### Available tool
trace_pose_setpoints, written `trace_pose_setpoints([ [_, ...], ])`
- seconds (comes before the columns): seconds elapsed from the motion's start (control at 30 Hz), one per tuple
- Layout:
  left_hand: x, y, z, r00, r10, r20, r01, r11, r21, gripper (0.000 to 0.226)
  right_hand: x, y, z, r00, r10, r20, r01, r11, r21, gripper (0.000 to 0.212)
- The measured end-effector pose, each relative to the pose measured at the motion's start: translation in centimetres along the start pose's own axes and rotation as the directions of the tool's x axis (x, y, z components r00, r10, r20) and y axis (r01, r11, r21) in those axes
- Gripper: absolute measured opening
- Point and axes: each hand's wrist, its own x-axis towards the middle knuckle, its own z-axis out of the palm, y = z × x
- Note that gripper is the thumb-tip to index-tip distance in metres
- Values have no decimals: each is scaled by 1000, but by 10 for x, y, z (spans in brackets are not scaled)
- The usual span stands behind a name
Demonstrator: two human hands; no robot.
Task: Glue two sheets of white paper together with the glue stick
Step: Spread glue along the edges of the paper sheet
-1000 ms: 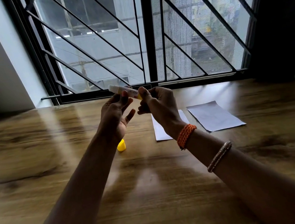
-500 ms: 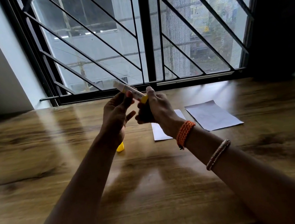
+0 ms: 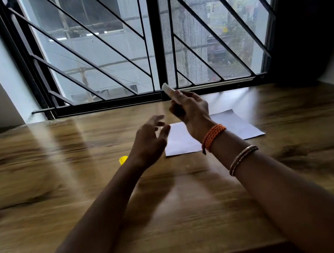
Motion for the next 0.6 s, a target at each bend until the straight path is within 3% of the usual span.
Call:
trace_pose_setpoints([
  [0.03,-3,-2,2,994,84,75,-93,987,130,40,4,-3,-6,999,-14,-48,14,1000,9,21],
  [0.1,-6,-3,6,973,117,199,-159,964,213,44,10,-7,-16,994,-32,-109,35,999,27,20],
  [0.3,-7,-9,11,911,-37,410,-131,918,375,55,17,-8,-23,985,-14,-173,24,998,56,15],
  [0.5,-3,-10,5,910,-25,415,-120,940,320,64,15,-2,-23,994,15,-113,-14,1000,12,12],
  [0.6,-2,-9,5,914,-3,407,-131,945,301,56,14,3,-23,994,18,-106,-20,1000,-22,11],
])
